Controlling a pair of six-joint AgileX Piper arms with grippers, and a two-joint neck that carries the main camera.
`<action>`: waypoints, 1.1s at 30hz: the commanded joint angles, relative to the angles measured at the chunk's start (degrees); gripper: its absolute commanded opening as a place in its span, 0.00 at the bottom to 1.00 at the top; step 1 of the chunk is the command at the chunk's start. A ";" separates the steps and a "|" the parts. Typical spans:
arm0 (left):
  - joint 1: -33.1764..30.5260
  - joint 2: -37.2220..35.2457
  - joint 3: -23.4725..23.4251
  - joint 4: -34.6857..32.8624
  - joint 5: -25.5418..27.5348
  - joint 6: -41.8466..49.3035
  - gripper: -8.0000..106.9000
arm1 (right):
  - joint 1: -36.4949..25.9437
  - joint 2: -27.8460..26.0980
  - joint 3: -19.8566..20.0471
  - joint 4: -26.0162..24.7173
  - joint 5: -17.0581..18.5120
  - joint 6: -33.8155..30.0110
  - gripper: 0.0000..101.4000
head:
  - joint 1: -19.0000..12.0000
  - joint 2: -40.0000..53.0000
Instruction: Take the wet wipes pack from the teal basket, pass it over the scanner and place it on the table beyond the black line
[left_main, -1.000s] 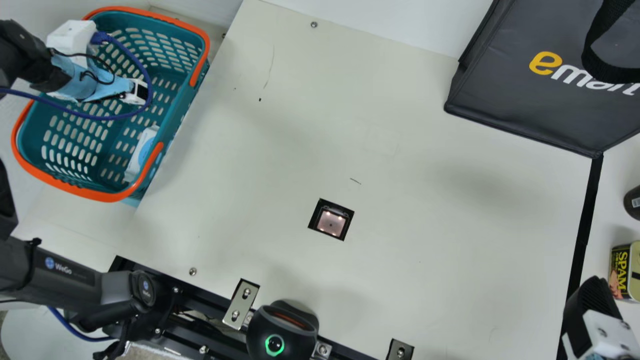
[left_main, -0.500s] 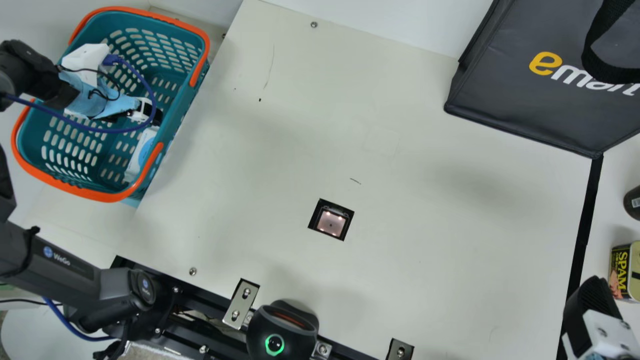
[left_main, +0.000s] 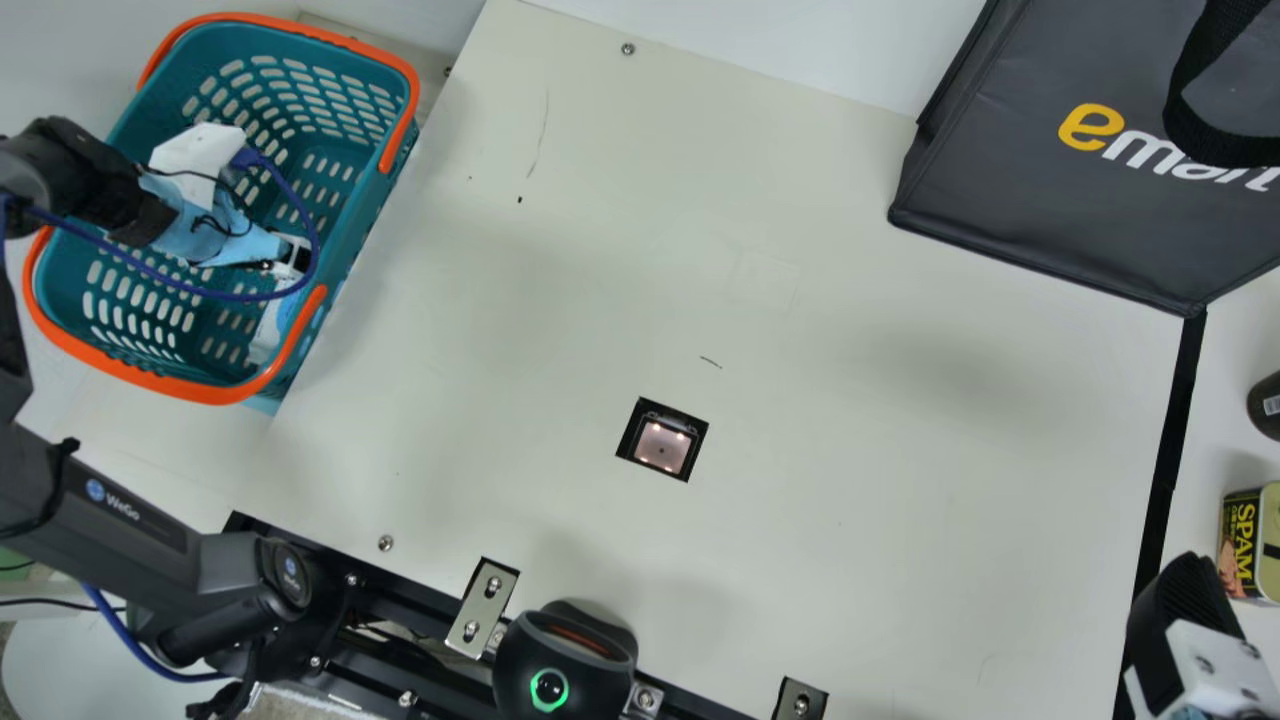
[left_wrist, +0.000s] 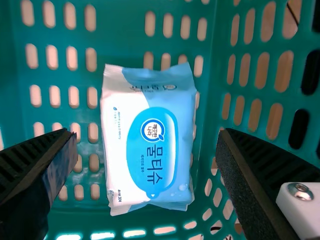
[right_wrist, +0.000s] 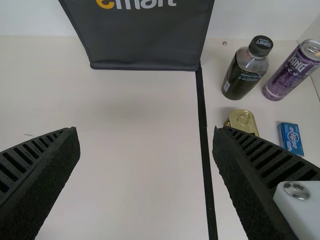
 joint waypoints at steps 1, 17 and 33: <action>0.18 0.27 0.39 0.25 -0.49 0.86 0.85 | 0.00 0.00 0.00 0.00 0.00 0.00 0.94 | -1.66 0.14; 1.27 2.79 3.29 1.12 -4.34 4.36 0.85 | 0.00 0.00 0.00 0.00 0.00 0.00 0.94 | -1.66 0.14; 1.42 4.36 4.68 1.95 -7.01 4.91 0.85 | 0.00 0.00 0.00 0.00 0.00 0.00 0.94 | -1.66 0.14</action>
